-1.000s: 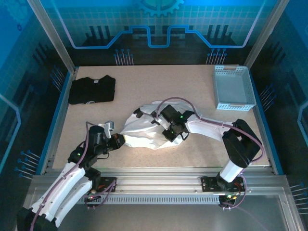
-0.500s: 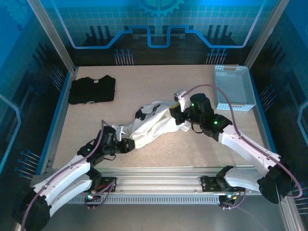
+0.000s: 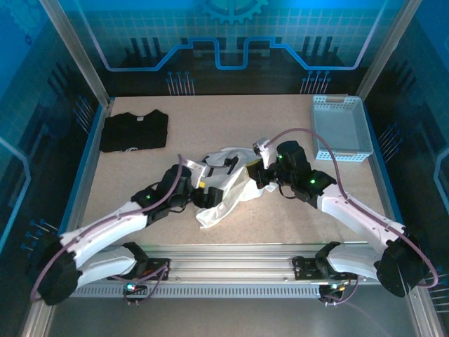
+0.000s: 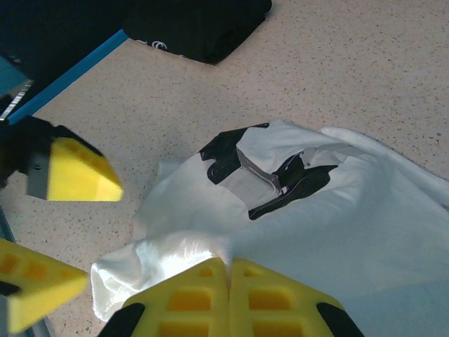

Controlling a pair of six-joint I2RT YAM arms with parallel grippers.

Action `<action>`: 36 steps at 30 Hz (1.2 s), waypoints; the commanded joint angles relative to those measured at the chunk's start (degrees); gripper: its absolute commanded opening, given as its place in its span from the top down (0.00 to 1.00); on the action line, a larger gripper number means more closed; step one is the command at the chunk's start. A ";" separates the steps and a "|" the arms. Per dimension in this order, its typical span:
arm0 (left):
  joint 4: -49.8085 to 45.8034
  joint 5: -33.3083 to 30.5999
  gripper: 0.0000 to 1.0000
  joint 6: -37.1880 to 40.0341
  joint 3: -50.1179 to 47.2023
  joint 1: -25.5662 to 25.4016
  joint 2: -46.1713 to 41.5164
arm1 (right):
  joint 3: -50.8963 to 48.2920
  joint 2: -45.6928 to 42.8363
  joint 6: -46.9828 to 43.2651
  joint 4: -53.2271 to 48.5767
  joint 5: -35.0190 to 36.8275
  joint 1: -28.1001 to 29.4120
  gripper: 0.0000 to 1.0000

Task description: Fold the inside-out t-shirt

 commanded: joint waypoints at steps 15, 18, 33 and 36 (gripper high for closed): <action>-2.08 23.57 1.00 -8.61 21.71 3.04 22.27 | 1.71 -0.10 4.24 -21.43 44.44 2.70 0.97; -0.49 28.99 1.00 -14.57 20.73 3.07 18.66 | 1.53 0.31 0.83 -20.24 51.72 7.90 0.86; -4.93 27.46 1.00 -15.82 19.63 4.42 13.73 | -12.31 -14.80 -6.37 -1.23 36.99 27.08 0.56; -4.66 27.77 1.00 -16.35 19.54 4.77 13.97 | -14.02 -14.54 -6.93 2.24 33.67 28.50 0.63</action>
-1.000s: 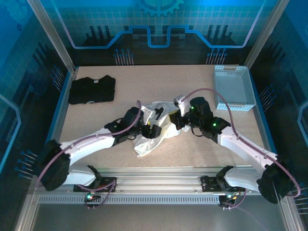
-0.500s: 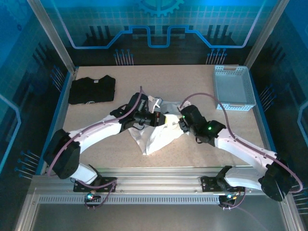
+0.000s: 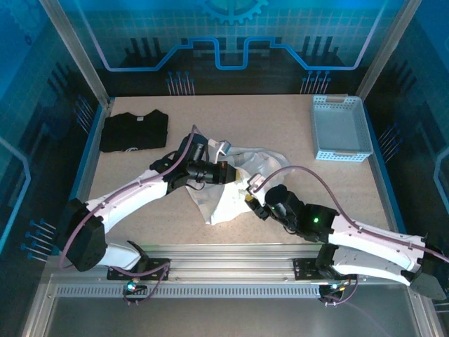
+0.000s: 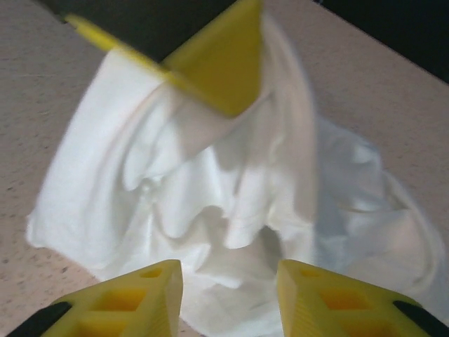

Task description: Fold the inside-out t-shirt

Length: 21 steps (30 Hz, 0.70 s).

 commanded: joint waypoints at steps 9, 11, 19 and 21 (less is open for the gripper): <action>-0.52 2.33 1.00 -1.45 -0.32 1.11 -1.85 | -1.02 7.58 1.80 8.50 -10.25 -5.00 0.78; -0.52 2.36 1.00 -1.44 -0.26 1.11 -1.96 | -0.77 8.72 1.60 8.97 -10.95 -6.78 0.78; 0.26 2.47 1.00 -1.62 -0.04 1.10 -1.72 | 0.30 11.38 0.39 9.61 -14.19 -12.58 0.66; 0.41 2.63 1.00 -1.70 0.03 1.08 -1.47 | 0.57 12.26 0.22 10.09 -14.84 -12.96 0.64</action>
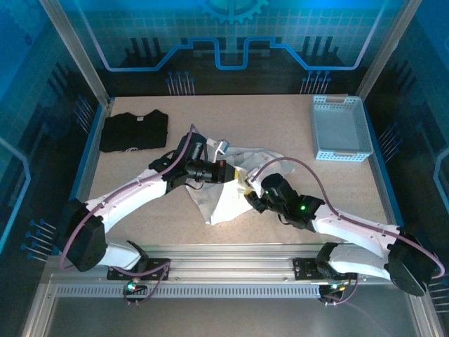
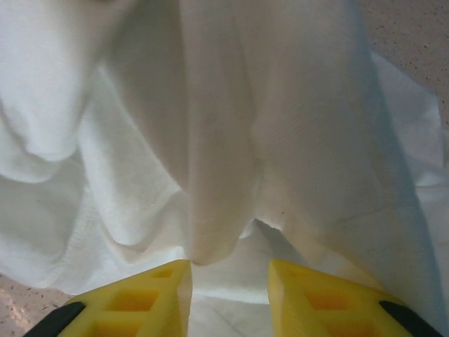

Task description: Fold the inside-out t-shirt

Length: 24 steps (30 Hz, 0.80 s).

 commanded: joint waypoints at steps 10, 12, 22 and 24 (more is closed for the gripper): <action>0.89 2.37 1.00 -1.22 -0.05 0.39 -0.99 | 4.44 4.94 -0.99 4.20 -3.64 -1.05 0.79; 0.70 2.07 1.00 -1.11 -0.15 0.43 -1.08 | 5.18 4.60 -1.44 2.78 -3.62 -1.15 0.90; -0.38 -4.62 1.00 0.68 0.79 0.86 0.23 | 7.26 -5.29 -0.34 -7.57 -20.37 -3.06 1.00; -1.26 -6.84 0.99 1.75 1.46 0.95 0.94 | 9.68 -5.02 1.34 -8.45 -25.92 -4.06 1.00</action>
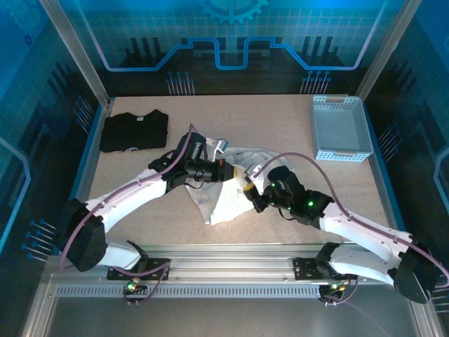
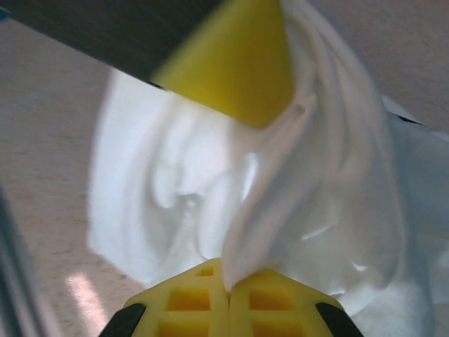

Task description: Fold the inside-out t-shirt

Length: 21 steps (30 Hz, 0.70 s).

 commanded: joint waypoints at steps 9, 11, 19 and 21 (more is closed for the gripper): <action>-1.83 -23.90 0.62 4.72 -4.32 0.77 -5.51 | 10.29 3.86 21.36 6.05 -24.29 -9.02 1.00; -0.90 -26.18 0.53 5.15 -8.32 0.76 -11.01 | 10.31 5.52 25.34 7.78 -25.35 -9.66 1.00; 6.00 -19.04 0.40 2.61 -20.13 -2.04 -28.87 | 14.58 10.69 32.13 9.38 -24.94 -10.29 1.00; 8.36 -17.53 0.41 1.77 -20.82 -3.62 -29.11 | 15.16 11.47 33.15 9.73 -25.16 -10.49 1.00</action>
